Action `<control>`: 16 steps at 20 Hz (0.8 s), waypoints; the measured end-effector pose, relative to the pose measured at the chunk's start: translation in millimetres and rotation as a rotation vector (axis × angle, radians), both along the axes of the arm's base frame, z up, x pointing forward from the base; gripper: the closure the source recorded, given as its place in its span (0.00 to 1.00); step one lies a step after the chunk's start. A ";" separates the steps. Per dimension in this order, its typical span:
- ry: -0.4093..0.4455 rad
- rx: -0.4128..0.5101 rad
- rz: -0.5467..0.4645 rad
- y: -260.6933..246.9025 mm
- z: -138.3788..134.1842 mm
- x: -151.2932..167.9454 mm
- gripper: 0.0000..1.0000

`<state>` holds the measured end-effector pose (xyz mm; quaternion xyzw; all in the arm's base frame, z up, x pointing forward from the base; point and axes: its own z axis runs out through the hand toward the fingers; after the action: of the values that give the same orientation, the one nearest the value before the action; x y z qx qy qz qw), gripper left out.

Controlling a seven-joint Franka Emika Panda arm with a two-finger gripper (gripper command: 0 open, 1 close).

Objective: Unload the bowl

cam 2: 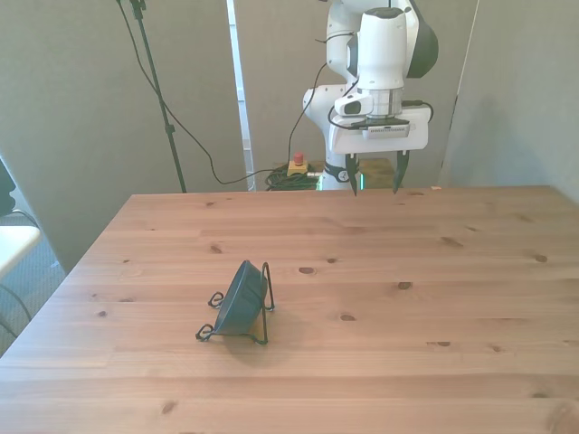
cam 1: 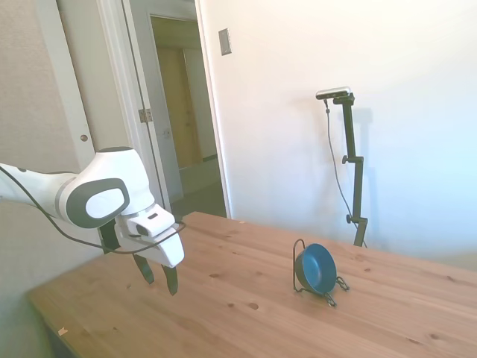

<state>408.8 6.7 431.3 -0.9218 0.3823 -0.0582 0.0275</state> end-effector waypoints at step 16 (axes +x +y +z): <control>-0.100 0.029 -0.084 -64.6 31.4 62.4 0.00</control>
<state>471.3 -57.9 462.7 -0.9003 0.4198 -0.0997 0.0573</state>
